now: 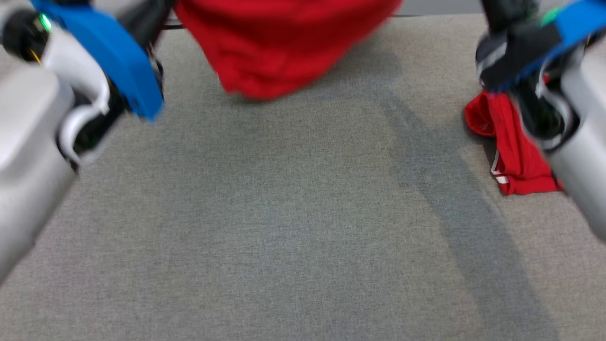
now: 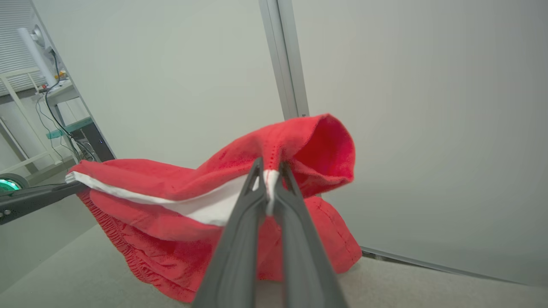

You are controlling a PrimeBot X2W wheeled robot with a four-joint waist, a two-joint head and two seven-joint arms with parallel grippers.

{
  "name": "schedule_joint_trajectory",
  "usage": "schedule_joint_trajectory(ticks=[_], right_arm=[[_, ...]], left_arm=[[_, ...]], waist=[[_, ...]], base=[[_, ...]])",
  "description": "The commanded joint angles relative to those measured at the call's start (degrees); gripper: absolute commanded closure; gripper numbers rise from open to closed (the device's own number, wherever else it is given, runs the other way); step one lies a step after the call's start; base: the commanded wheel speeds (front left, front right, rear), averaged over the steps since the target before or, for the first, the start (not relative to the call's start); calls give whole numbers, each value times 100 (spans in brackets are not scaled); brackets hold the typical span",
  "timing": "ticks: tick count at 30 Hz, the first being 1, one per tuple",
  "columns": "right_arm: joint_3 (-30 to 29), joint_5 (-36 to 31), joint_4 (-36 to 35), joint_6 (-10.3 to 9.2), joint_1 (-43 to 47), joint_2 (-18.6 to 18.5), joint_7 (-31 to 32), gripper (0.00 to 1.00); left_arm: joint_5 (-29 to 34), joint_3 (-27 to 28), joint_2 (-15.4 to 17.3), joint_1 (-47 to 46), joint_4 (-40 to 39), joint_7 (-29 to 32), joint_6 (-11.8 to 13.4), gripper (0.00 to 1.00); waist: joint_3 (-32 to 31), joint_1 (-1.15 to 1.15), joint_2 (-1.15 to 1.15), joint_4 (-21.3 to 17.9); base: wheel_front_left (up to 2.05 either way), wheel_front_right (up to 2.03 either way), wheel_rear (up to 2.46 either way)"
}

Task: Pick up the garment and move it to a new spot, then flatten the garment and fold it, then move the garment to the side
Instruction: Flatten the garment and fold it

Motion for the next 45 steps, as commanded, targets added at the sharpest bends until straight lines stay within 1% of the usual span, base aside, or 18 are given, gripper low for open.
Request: schedule_joint_trajectory(ticks=[1, 3, 8, 14, 18, 22, 23, 25, 28, 33, 36, 39, 45], right_arm=[[68, 15, -65, 1, 423, -156, -52, 100], [186, 78, -256, 1, 999, -271, -75, 100], [401, 328, -705, 1, 2255, -720, 30, 100], [522, 675, -1400, 0, 3361, -1392, 641, 100], [435, 846, -1801, -1, 3903, -1834, 1184, 100], [238, 980, -2296, 0, 4318, -2083, 1592, 100], [238, 980, -2296, 0, 4318, -2083, 1592, 100], [36, 958, -2525, 0, 4406, -2147, 1647, 100], [-243, 794, -2627, 0, 4370, -2157, 1752, 100], [-578, 691, -2583, 1, 3979, -1891, 2297, 100], [-723, 619, -2424, 0, 3595, -1794, 2696, 100], [-849, 686, -2210, 1, 3157, -1650, 3076, 100], [-992, 738, -1507, 0, 2247, -1361, 3687, 100]], left_arm=[[-67, -141, 89, 251, -143, -82, -5, 100], [-174, -375, 272, 626, -408, -212, -5, 100], [-376, -852, 719, 1511, -1234, -355, -5, 100], [-391, -1068, 1184, 2460, -2129, 64, 14, 100], [-513, -1092, 1427, 2954, -2680, 336, 243, 100], [-625, -1109, 1576, 3308, -3150, 532, 439, 100], [-625, -1109, 1576, 3308, -3150, 532, 439, 100], [-676, -1085, 1621, 3362, -3310, 510, 508, 100], [-673, -1002, 1641, 3270, -3389, 471, 564, 100], [-910, -841, 1504, 2966, -3197, 639, 363, 100], [-957, -783, 1401, 2683, -2969, 834, 261, 100], [-1026, -695, 1302, 2383, -2720, 989, 153, 100], [-1139, -597, 908, 1770, -2098, 1275, 30, 100]], waist=[[-87, 0, -1, -15], [-202, 0, -1, -16], [-535, 0, -1, -35], [-945, 0, -1, -55], [-1129, 0, -1, -61], [-1194, 0, -1, -34], [-1194, 0, -1, -34], [-1194, 0, -1, -3], [-1144, 0, -1, 65], [-917, 0, -1, 226], [-677, 0, -1, 313], [-411, 0, -1, 395], [75, 0, -1, 564]], base=[[0, 0, 0], [0, 0, 0], [0, 0, 0], [0, 0, 0], [0, 0, 0], [0, 0, 0], [0, 0, 0], [0, 0, 0], [0, 0, 0], [0, 0, 0], [0, 0, 0], [0, 0, 0], [0, 0, 0]])
